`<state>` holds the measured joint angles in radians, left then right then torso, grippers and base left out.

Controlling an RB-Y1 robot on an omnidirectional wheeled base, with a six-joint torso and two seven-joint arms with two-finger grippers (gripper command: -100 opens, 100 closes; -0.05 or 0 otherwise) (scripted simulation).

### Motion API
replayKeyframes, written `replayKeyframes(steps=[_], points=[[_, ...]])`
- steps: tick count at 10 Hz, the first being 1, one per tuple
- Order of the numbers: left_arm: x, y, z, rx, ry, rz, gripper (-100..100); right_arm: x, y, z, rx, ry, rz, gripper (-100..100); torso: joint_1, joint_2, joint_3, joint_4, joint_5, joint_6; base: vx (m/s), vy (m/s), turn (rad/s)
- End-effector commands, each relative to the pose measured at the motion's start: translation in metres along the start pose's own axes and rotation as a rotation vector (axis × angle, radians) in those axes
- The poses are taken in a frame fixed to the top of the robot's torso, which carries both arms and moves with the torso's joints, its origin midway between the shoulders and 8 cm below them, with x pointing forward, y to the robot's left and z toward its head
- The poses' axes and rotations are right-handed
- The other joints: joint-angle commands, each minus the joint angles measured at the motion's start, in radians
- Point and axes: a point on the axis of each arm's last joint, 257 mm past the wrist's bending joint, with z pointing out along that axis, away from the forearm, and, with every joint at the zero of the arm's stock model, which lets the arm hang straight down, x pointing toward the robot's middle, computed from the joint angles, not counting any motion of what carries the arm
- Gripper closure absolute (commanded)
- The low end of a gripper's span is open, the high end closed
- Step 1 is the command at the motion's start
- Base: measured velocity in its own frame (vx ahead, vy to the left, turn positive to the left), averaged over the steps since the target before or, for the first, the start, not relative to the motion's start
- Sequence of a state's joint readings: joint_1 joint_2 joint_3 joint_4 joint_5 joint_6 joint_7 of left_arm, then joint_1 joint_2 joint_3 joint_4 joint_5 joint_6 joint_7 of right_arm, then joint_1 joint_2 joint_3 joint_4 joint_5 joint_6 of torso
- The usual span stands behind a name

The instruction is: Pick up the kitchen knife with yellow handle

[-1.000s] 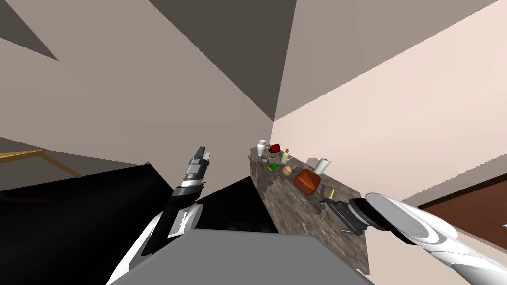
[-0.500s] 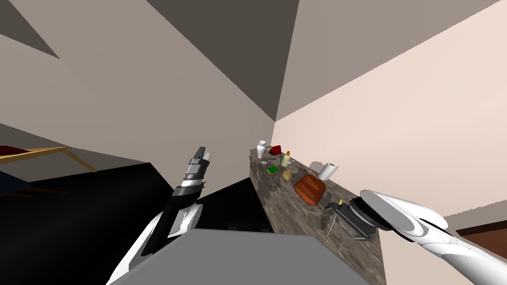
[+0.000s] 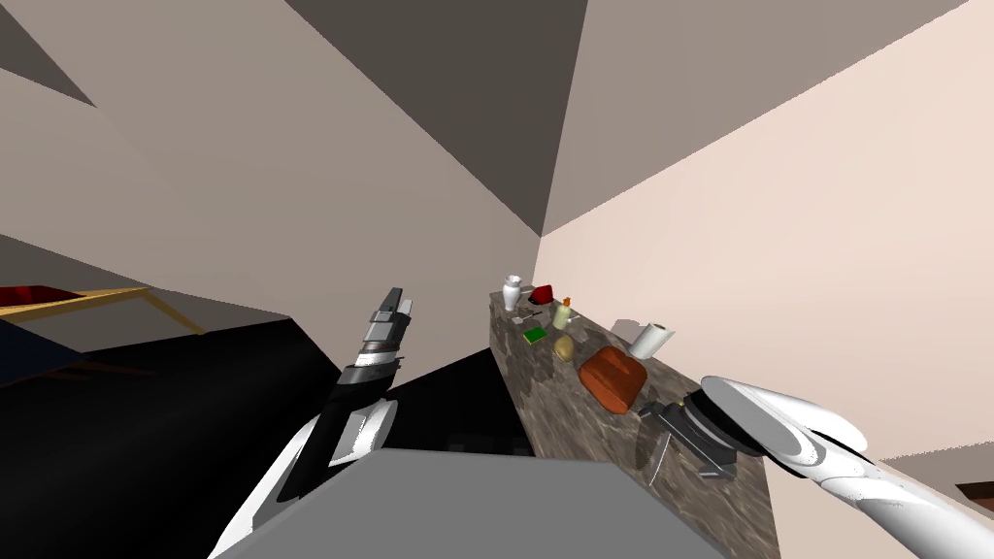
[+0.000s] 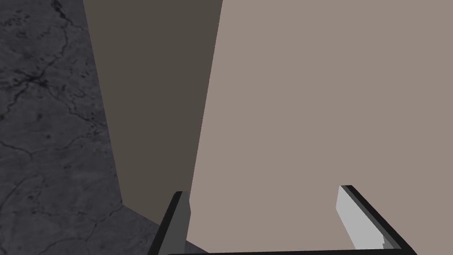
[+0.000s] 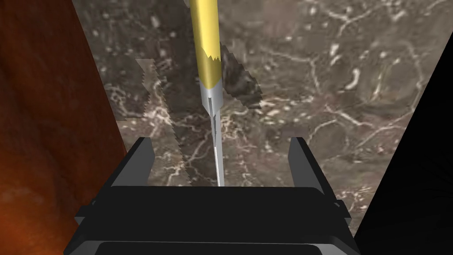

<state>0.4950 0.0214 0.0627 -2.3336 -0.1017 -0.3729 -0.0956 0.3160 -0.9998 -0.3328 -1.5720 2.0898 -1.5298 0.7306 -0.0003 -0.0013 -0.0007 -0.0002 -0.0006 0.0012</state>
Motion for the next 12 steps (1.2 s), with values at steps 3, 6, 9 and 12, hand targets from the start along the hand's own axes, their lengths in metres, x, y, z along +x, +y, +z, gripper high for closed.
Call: replayKeyframes(steps=[3, 6, 9, 12], points=[[0.0, 0.0, 0.0, 0.0, 0.0, 0.0, 0, -0.002, 0.001, 0.008, 0.003, 0.003, 0.002, 100, 0.001, 0.0, 0.0, 0.0, 0.0, 0.0, -0.001, -0.003, 0.009], [0.0, 0.0, 0.0, 0.0, 0.0, 0.0, 0, -0.002, 0.001, 0.008, 0.0, 0.003, -0.005, 100, 0.0, 0.001, 0.001, 0.001, -0.001, 0.003, 0.001, 0.0, 0.004], [0.0, 0.0, 0.0, 0.0, 0.0, 0.0, 0, 0.0, -0.002, -0.003, 0.001, 0.001, -0.001, 100, 0.0, 0.001, 0.001, 0.0, 0.0, 0.001, 0.0, 0.003, -0.017], [0.0, 0.0, 0.0, 0.0, 0.0, 0.0, 0, -0.001, -0.002, -0.003, 0.002, 0.001, -0.001, 0, 0.001, 0.001, 0.001, 0.0, 0.0, 0.0, 0.0, 0.004, -0.016]])
